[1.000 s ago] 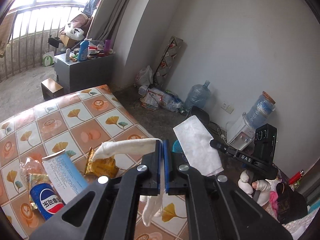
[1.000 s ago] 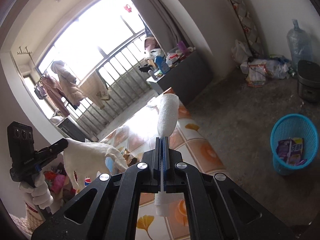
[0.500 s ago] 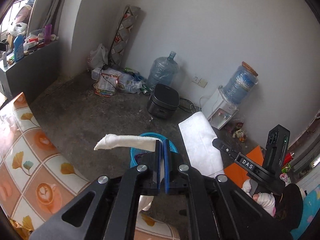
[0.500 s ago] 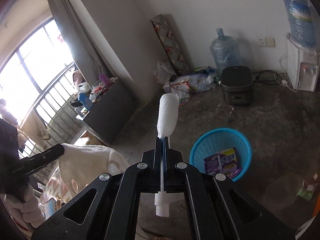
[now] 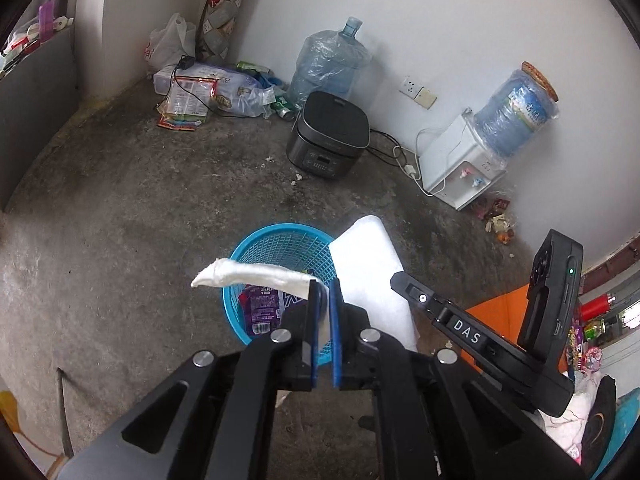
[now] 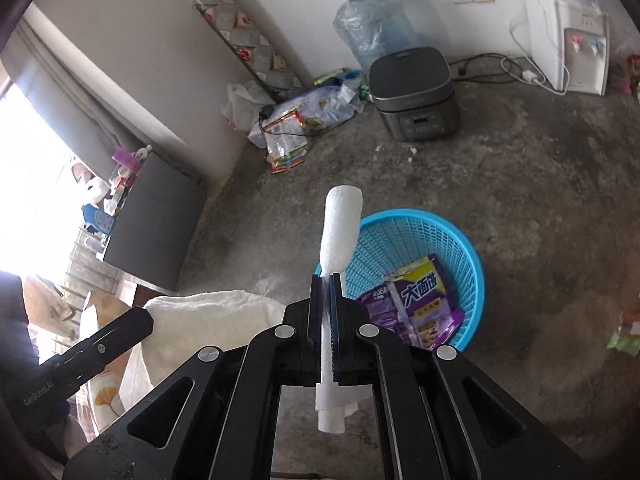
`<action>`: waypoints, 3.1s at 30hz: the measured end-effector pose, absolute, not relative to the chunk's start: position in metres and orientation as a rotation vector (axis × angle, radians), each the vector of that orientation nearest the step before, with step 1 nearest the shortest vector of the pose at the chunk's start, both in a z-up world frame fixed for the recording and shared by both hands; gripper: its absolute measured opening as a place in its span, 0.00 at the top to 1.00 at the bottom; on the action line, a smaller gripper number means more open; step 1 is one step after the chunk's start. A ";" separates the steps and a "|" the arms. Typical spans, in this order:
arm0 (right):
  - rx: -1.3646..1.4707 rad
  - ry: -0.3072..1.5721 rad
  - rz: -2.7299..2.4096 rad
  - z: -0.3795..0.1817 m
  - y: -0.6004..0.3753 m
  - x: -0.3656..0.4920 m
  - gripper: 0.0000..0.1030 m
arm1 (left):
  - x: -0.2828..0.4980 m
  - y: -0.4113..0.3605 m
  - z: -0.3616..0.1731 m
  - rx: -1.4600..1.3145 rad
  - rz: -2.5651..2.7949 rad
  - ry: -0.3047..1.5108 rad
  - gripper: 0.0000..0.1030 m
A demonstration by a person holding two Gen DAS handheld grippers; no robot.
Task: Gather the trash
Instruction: 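Open both tools to drop glove and towel into the wastebasket, then raise both open tools and move them back over the table, then close the right tool around the blue-labelled Pepsi bottle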
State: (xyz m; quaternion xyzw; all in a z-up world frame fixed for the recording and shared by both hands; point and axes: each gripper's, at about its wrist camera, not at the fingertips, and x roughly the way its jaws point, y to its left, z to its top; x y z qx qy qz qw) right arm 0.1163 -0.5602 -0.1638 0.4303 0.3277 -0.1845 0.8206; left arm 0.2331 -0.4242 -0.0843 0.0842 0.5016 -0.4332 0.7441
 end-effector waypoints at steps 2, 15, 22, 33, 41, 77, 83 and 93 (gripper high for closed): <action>0.981 0.741 -0.404 -0.183 -0.573 0.121 0.75 | 0.243 -0.434 -0.100 0.183 -0.921 1.122 0.63; 0.989 0.739 -0.456 -0.191 -0.560 0.092 0.66 | 0.228 -0.395 -0.051 0.192 -0.956 1.036 0.47; 0.875 0.576 -0.446 -0.125 -0.522 0.074 0.51 | 0.195 -0.316 0.048 0.183 -1.001 0.793 0.27; 0.534 0.347 -0.386 -0.004 -0.420 0.042 0.08 | 0.138 -0.148 0.138 0.091 -0.757 0.536 0.05; 0.370 0.293 -0.341 0.034 -0.365 0.041 0.08 | 0.106 -0.046 0.156 0.015 -0.562 0.424 0.05; 0.351 0.600 0.273 0.013 -0.187 0.119 0.08 | 0.077 0.196 0.098 -0.216 -0.200 0.510 0.06; 0.373 0.722 0.354 -0.006 -0.157 0.136 0.15 | 0.081 0.221 0.075 -0.241 -0.196 0.575 0.06; 0.408 0.916 0.370 -0.035 -0.138 0.163 0.34 | 0.083 0.227 0.047 -0.260 -0.249 0.670 0.06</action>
